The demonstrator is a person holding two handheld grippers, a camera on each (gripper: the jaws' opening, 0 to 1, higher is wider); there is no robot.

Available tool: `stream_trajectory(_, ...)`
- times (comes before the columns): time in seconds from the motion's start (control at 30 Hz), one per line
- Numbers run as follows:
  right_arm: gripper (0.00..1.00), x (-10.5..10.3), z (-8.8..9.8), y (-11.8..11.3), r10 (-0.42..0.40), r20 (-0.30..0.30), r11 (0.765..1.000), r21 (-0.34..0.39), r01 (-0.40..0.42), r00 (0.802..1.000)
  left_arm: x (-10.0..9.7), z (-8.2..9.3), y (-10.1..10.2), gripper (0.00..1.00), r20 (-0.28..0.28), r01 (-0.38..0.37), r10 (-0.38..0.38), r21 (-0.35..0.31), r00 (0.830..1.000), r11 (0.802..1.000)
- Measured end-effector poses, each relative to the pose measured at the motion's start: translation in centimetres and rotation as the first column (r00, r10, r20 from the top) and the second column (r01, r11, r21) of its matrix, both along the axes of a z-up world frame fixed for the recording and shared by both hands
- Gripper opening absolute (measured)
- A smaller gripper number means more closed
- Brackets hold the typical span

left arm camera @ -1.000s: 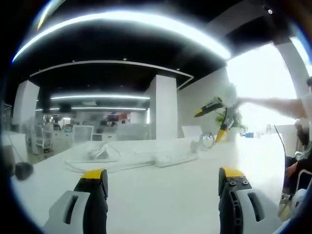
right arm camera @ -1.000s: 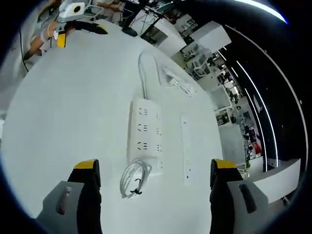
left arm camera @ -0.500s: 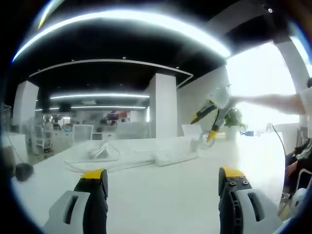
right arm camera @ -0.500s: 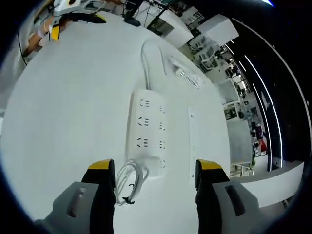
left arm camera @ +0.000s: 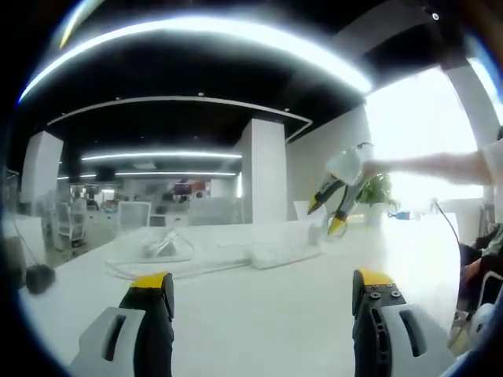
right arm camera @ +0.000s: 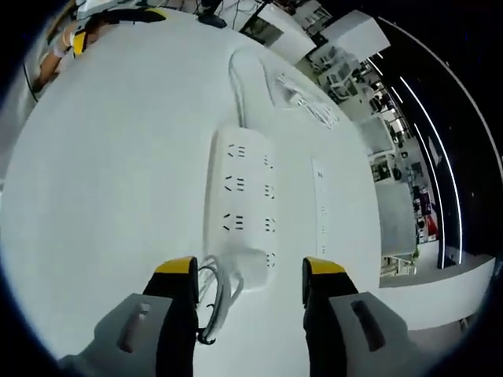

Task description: Straighten the power strip on the desk, plug the charger into it

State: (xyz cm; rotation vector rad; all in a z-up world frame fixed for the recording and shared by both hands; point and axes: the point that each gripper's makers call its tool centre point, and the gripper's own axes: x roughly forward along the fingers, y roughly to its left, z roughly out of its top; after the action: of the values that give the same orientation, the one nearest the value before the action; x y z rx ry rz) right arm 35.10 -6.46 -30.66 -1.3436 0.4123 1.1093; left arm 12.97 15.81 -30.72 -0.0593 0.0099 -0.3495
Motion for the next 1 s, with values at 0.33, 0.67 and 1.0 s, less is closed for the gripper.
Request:
stream_trajectory(0.33, 0.43, 0.6, -1.5, -0.2, -0.017, -0.008, 0.999, -0.033, 0.017, 1.000, 0.0, -0.1, 0.4, 0.97, -0.002, -0.010, 0.010, 0.002, 1.000, 1.000)
stream_trajectory(0.67, 0.36, 1.0, -2.1, -0.2, -0.018, -0.010, 0.998, -0.054, 0.018, 1.000, -0.1, -0.4, 0.7, 0.97, -0.009, -0.013, 0.013, 0.000, 1.000, 1.000)
stream_trajectory(1.0, 0.28, 0.8, -2.5, -0.2, 0.002, 0.014, 0.994, -0.109, 0.000, 1.000, -0.1, -0.6, 0.6, 0.97, -0.013, -0.009, 0.009, 0.002, 1.000, 1.000)
